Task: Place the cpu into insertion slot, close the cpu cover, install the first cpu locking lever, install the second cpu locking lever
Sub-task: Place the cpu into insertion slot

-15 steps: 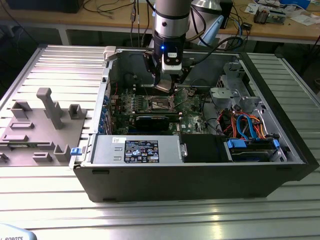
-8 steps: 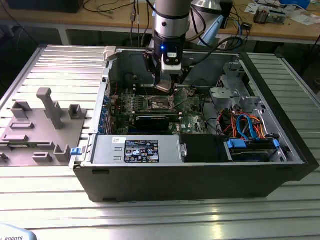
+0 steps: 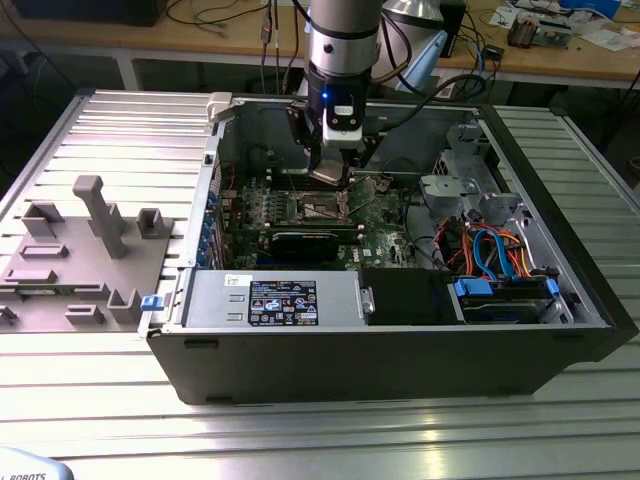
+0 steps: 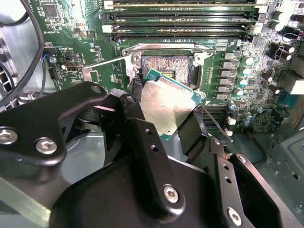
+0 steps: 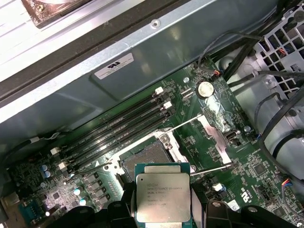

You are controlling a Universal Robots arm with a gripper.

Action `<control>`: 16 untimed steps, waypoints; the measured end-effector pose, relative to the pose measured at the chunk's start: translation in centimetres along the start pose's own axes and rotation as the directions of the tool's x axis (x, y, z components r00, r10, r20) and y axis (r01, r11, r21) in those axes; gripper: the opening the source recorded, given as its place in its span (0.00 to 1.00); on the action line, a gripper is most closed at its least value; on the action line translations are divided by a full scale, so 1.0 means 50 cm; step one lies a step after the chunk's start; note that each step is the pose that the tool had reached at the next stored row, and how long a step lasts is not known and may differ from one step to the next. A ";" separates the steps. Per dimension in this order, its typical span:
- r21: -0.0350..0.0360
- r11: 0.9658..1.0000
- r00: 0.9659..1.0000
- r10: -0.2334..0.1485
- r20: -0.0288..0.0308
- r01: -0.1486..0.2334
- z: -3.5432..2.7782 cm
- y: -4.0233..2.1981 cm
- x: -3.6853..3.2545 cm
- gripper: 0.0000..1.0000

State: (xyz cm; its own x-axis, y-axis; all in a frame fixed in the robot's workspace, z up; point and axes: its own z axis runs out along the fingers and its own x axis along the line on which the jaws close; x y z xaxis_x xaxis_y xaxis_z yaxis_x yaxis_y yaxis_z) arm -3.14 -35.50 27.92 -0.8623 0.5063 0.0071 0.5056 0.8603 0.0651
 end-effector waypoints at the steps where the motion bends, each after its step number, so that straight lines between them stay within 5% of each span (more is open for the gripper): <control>1: 0.000 1.000 1.000 0.001 0.000 -0.001 0.000 0.000 0.000 0.55; 16: 0.000 1.000 1.000 0.016 0.001 -0.016 0.001 0.000 0.000 0.55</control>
State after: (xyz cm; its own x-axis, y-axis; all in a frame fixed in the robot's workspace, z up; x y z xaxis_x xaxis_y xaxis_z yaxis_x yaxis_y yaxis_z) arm -3.14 -35.50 27.86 -0.8543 0.5198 0.0069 0.5191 0.8522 0.0651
